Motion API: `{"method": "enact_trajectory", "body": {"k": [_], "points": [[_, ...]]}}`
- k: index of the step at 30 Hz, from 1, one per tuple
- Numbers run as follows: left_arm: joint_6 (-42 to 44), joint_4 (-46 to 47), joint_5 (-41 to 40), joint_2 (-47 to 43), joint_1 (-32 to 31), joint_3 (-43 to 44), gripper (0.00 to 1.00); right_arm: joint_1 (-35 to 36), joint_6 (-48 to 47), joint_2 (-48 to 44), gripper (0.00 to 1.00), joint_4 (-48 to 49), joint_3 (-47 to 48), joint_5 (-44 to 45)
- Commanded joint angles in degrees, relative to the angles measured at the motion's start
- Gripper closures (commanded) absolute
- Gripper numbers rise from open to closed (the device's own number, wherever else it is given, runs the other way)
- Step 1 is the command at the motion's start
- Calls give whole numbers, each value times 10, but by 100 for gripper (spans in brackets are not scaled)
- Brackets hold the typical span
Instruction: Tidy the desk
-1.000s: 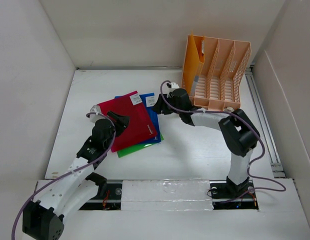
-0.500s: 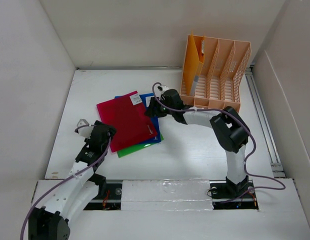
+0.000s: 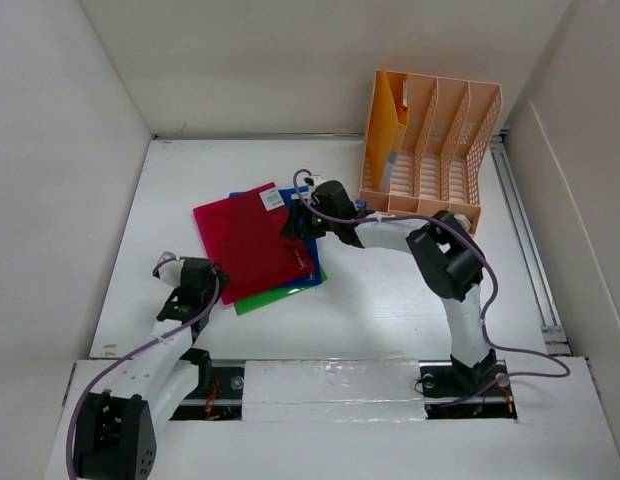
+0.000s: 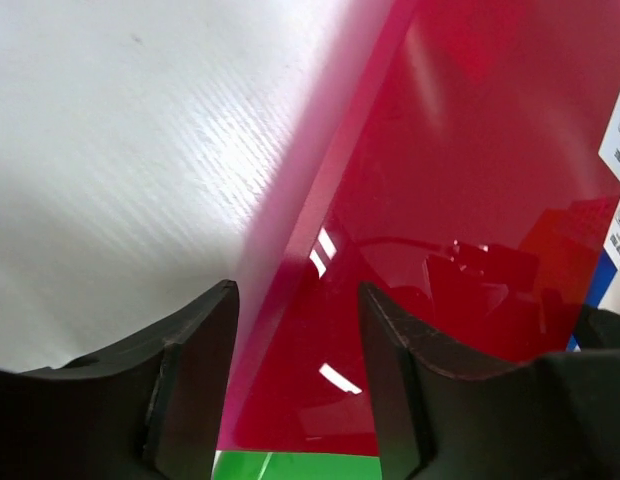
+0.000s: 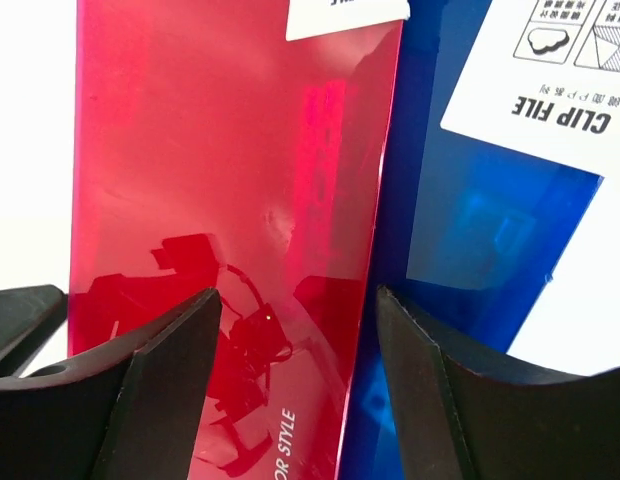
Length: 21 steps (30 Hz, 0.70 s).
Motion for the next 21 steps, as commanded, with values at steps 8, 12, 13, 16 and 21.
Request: {"method": "enact_trajectory", "body": {"k": [8, 12, 13, 16, 21], "points": [[21, 100, 44, 24, 3, -24, 61, 11, 14, 30, 30, 1, 27, -18], [26, 125, 60, 46, 3, -23, 67, 11, 31, 47, 30, 17, 28, -54], [27, 130, 64, 56, 3, -24, 67, 17, 39, 47, 30, 21, 22, -55], [28, 138, 65, 70, 3, -23, 67, 29, 55, 48, 30, 56, 7, -73], [29, 143, 65, 71, 3, -21, 68, 34, 97, 53, 36, 141, -28, -139]]}}
